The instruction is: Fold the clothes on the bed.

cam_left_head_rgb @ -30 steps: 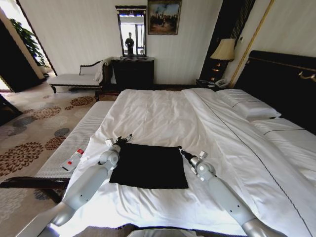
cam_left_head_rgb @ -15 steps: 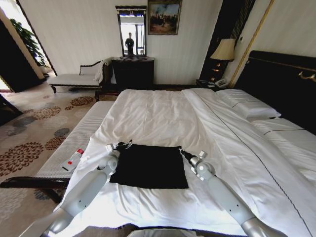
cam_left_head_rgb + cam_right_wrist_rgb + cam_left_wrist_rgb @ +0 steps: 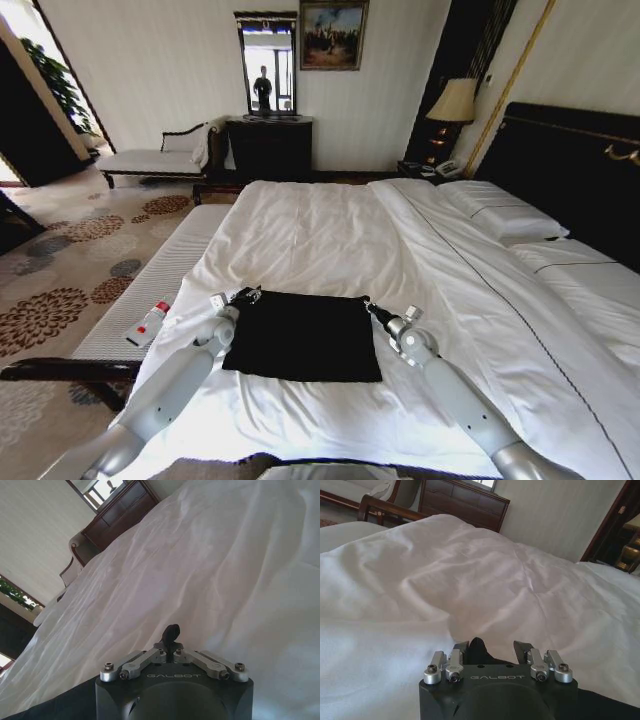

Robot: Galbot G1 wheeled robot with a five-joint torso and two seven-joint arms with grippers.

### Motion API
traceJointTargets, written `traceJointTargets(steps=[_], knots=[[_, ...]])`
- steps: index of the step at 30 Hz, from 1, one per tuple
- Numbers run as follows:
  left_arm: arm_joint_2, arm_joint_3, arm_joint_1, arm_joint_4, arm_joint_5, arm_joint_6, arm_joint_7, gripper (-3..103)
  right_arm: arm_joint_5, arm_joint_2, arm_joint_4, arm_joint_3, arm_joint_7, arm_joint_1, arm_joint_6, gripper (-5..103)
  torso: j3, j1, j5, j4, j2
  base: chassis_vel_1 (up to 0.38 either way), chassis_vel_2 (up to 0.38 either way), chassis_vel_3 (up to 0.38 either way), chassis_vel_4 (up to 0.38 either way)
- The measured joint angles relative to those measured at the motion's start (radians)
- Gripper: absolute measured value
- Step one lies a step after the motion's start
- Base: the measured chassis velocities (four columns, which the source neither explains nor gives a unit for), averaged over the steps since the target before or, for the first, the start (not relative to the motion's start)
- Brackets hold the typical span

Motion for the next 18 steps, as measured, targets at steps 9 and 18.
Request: traceJointTargets(steps=[9, 18], knots=[[0.005, -0.002, 0.005, -0.002, -0.017, 0.004, -0.01, 25, 0.004, -0.01, 0.0, 0.004, 0.001, 0.0, 0.001, 2, 0.0, 0.0, 0.0, 0.0, 0.0, 0.0, 0.0, 0.0, 0.0], [0.009, -0.002, 0.009, -0.005, -0.016, 0.005, -0.008, 0, 0.004, -0.009, 0.0, 0.005, 0.002, -0.001, 0.001, 2, 0.0, 0.0, 0.0, 0.0, 0.0, 0.0, 0.0, 0.0, 0.0]])
